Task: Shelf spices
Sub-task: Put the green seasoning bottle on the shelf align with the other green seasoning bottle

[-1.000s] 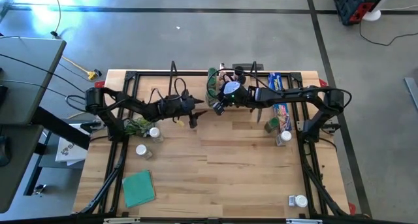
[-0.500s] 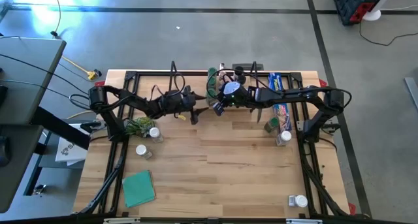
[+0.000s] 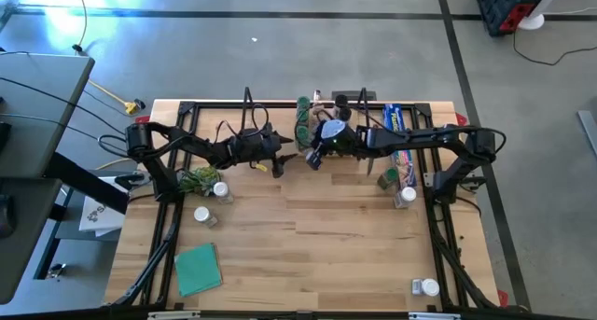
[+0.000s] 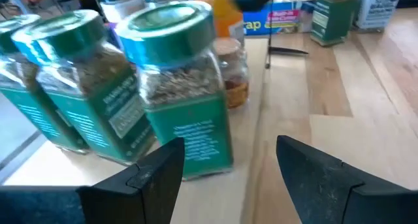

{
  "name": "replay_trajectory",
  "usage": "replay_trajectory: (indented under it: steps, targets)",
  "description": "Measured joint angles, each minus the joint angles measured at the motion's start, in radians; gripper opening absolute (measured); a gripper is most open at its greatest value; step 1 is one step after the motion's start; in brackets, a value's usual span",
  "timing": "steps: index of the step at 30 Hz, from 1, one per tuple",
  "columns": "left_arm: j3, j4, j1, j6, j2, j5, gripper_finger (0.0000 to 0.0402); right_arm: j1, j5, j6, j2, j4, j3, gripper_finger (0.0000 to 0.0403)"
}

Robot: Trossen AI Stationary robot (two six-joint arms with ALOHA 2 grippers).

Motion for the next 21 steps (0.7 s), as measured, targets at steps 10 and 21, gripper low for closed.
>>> replay_trajectory:
  steps: [10,21]
  targets:
    - [0.000,-0.003,0.020,0.028,0.000,0.027,0.0239,0.033,-0.015,-0.035,0.106,0.034,0.001,0.0016]
    - [0.000,-0.006,0.025,0.050,0.000,0.029,0.0239,0.011,0.011,-0.036,0.172,0.141,0.001,0.0016]
